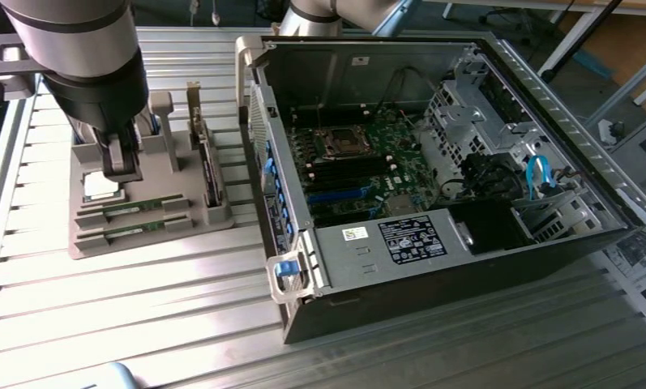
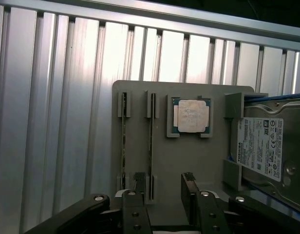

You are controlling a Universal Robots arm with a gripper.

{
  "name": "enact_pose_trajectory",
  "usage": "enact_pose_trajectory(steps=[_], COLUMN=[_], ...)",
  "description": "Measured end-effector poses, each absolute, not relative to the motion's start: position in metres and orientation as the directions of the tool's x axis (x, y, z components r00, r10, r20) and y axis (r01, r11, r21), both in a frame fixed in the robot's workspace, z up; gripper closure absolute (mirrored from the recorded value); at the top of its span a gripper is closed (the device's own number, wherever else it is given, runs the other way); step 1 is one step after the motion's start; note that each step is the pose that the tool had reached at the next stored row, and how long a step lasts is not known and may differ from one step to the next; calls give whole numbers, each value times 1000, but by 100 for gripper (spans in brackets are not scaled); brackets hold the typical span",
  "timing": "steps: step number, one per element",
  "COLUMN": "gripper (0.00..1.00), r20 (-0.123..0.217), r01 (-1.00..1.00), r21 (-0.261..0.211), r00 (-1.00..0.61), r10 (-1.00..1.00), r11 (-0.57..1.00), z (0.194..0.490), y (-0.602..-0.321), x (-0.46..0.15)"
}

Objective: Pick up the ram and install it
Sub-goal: 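Pick up the ram and move it above insertion slot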

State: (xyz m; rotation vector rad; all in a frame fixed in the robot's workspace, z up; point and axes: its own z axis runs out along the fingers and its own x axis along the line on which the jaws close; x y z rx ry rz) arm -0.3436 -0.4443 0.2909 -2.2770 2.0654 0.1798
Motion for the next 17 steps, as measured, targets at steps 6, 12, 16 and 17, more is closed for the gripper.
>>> enact_pose_trajectory(steps=[6,12,16,17], gripper=[58,58,58,58], r20=[-131,-135,-137,-137], r01=[-995,-995,-995,-995], r21=[32,32,31,31], r00=[94,94,94,94], r10=[-987,-986,-986,-986], r11=[-99,-99,-100,-100], z=[288,284,282,282], y=[-444,-444,-444,-444], x=[-344,-344,-344,-344])
